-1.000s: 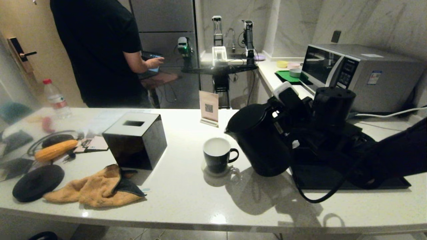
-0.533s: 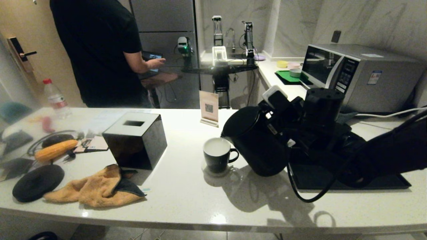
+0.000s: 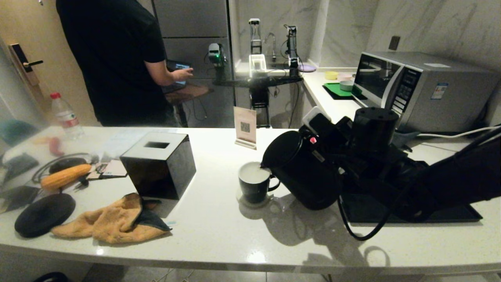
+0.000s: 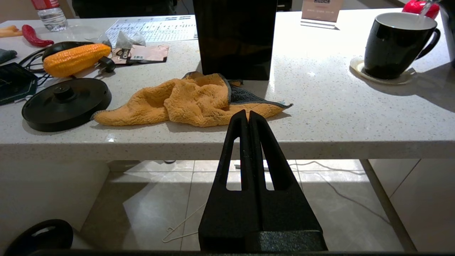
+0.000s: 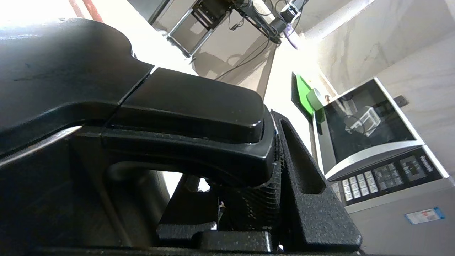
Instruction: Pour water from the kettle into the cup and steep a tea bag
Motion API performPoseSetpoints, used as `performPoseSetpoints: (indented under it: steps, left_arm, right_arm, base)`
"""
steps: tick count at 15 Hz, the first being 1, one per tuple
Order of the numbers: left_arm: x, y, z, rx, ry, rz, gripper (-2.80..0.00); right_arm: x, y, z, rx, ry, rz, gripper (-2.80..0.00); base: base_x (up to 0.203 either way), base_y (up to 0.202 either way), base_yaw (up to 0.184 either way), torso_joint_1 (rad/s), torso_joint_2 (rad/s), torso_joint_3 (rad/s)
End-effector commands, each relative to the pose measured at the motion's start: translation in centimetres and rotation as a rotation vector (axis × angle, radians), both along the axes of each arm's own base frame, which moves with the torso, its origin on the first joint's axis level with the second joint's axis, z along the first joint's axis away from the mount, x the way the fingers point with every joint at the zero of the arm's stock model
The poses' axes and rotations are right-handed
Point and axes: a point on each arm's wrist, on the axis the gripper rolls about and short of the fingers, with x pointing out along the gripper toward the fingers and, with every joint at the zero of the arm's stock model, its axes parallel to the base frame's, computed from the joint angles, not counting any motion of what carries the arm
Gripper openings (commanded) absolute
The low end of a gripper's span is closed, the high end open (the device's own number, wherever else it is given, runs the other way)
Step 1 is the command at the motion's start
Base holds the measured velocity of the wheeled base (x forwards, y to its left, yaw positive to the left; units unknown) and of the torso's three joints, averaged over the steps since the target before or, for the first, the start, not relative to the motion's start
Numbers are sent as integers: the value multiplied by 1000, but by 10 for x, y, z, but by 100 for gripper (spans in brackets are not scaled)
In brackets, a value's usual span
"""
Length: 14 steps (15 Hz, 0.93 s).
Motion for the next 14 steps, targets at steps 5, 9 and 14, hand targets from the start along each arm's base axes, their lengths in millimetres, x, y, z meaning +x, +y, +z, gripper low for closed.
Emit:
performPoseSetpoints:
  steps: [5, 9, 14]
  left_arm:
    - [0, 0, 0, 0, 1, 0, -280]
    - [0, 0, 0, 0, 1, 0, -280]
    - [0, 0, 0, 0, 1, 0, -280]
  right_arm:
    - [0, 0, 2, -43, -31, -2, -280]
    - [0, 1, 7, -63, -67, -1, -280]
    - [0, 1, 9, -83, -84, -2, -280]
  base:
    - [0, 0, 0, 0, 0, 0]
    - [0, 0, 0, 0, 0, 0]
    - [0, 0, 0, 0, 0, 0]
